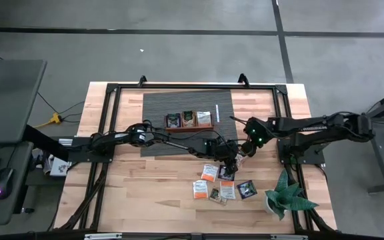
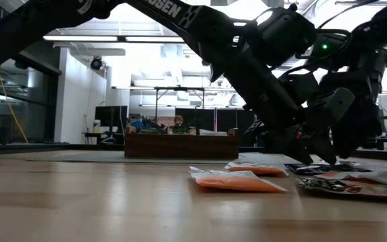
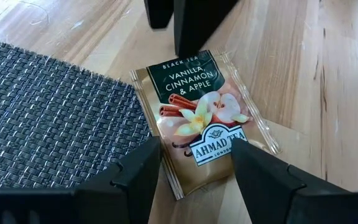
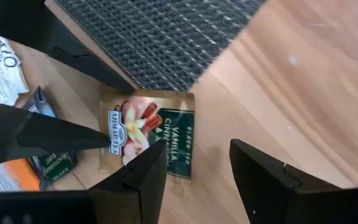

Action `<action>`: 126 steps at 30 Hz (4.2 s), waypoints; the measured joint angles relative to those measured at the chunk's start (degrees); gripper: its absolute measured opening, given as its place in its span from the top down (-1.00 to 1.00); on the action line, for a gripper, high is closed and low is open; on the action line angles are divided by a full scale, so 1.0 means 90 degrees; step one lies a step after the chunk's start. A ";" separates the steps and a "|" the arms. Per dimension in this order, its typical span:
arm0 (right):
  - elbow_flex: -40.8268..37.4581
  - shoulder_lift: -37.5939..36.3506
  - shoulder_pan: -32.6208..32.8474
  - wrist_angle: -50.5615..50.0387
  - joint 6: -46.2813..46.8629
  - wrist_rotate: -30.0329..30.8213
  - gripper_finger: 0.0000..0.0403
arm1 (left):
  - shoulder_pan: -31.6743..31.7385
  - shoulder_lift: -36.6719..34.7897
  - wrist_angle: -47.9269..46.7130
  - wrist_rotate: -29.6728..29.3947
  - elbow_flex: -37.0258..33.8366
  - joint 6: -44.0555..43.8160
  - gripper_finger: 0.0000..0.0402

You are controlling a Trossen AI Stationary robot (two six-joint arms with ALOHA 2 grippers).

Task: Pick & Place Tea
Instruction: Put the brown tea bag into the middle section of the wooden organizer

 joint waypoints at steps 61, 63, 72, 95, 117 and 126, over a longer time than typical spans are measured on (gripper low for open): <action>-0.0691 -0.0003 0.0773 0.0701 0.1212 -0.0035 1.00 | 0.0324 -0.0105 -0.2802 0.0618 0.2446 0.1199 0.02; -0.0691 -0.0003 0.0771 0.0689 0.1203 -0.0014 1.00 | 0.0427 -0.0226 -0.2880 0.0833 0.2324 0.1257 0.02; -0.0693 -0.0003 0.0771 0.0669 0.1159 0.0127 1.00 | 0.0835 -0.0702 -0.3725 0.1222 0.2341 0.2033 0.02; -0.1408 -0.0031 0.0768 0.2075 0.1667 0.0085 1.00 | 0.1962 -0.2356 -0.3534 0.2550 0.2314 0.2677 0.02; -0.1414 -0.0018 0.0771 0.2117 0.1779 0.0158 1.00 | 0.1708 -0.4212 -0.1880 0.3147 0.1603 0.2432 0.02; -0.1414 -0.0012 0.0773 0.2141 0.1781 0.0181 1.00 | 0.1570 -0.5455 0.0487 0.2919 -0.1738 0.1345 0.02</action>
